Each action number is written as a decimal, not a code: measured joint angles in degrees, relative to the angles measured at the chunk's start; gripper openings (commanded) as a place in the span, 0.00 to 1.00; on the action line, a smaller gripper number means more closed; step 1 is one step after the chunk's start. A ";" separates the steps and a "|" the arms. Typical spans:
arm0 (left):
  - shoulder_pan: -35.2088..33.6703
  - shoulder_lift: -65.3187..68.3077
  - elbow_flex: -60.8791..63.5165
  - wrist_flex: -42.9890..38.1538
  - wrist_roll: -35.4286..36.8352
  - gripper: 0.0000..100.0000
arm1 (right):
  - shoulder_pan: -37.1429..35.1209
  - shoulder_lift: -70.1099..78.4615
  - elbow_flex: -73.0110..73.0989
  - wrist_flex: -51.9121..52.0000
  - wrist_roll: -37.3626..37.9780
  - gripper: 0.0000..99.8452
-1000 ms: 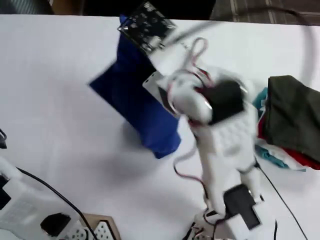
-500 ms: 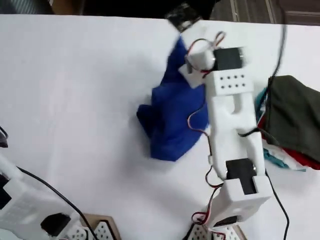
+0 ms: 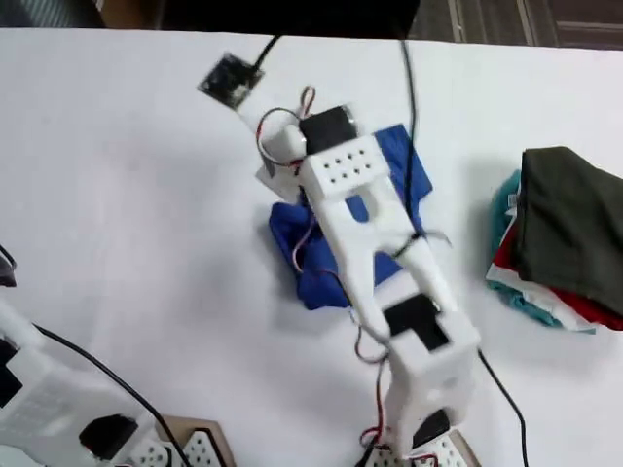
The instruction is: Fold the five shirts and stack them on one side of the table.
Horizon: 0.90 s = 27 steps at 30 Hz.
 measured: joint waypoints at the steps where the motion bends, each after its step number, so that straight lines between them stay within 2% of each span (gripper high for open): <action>1: 0.00 0.00 0.00 0.00 0.00 0.22 | 0.53 2.37 0.09 -0.79 0.00 0.26; 6: 0.09 0.00 0.00 0.00 0.00 0.22 | 7.03 12.04 0.09 -5.19 0.35 0.26; 12: 0.09 0.00 0.00 0.00 0.00 0.22 | 14.33 20.13 -4.75 -5.36 0.35 0.24; 14: 0.09 0.00 0.00 0.00 0.00 0.22 | 14.42 22.15 -6.68 -4.40 0.35 0.15; 16: 0.09 0.00 0.00 0.00 0.00 0.22 | 14.33 23.65 -8.79 -3.34 0.35 0.02; 20: 0.09 0.00 0.00 0.00 0.00 0.22 | 13.54 24.88 -13.63 -0.97 0.26 0.02; 27: 0.09 0.00 0.00 0.00 0.00 0.22 | 6.15 24.88 -30.95 9.49 0.35 0.02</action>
